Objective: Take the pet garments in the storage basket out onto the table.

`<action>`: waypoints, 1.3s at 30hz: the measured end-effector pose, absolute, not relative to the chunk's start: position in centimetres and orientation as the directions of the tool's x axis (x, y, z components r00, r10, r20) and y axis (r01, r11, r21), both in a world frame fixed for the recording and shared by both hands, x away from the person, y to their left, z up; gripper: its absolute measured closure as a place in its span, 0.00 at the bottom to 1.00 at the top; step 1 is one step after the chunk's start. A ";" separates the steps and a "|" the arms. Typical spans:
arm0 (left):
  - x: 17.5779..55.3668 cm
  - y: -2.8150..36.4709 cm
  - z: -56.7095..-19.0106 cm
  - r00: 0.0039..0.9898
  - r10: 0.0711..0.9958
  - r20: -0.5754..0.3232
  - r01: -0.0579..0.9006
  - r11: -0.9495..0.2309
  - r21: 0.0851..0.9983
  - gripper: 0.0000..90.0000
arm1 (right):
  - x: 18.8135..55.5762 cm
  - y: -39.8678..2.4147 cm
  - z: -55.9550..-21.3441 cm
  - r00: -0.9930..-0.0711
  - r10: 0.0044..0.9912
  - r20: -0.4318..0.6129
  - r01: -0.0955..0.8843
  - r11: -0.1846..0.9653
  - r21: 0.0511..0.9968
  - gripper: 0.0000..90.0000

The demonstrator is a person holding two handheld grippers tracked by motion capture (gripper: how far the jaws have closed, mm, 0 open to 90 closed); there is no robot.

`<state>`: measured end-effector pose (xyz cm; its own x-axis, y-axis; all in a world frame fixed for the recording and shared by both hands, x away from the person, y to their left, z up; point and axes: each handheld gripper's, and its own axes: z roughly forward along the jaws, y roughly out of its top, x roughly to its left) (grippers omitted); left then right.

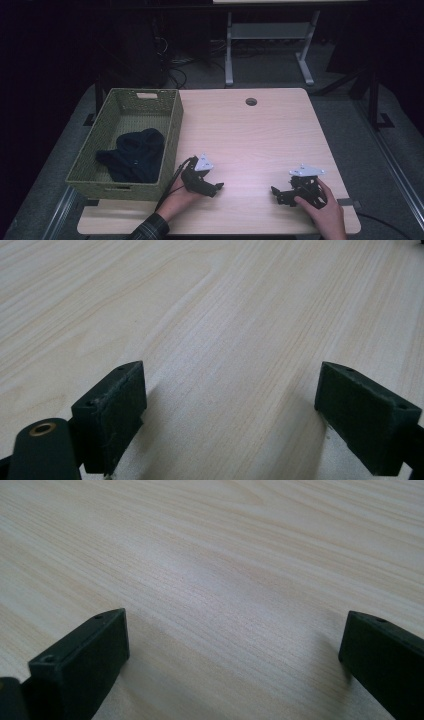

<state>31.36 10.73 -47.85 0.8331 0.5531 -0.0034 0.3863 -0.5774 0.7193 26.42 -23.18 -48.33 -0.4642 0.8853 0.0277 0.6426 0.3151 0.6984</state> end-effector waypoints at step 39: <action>31.5 10.8 -46.4 0.822 0.569 -0.022 0.420 -0.581 0.697 0.15 | 26.4 -23.2 -48.3 -0.465 0.885 0.027 0.643 0.317 0.698 0.00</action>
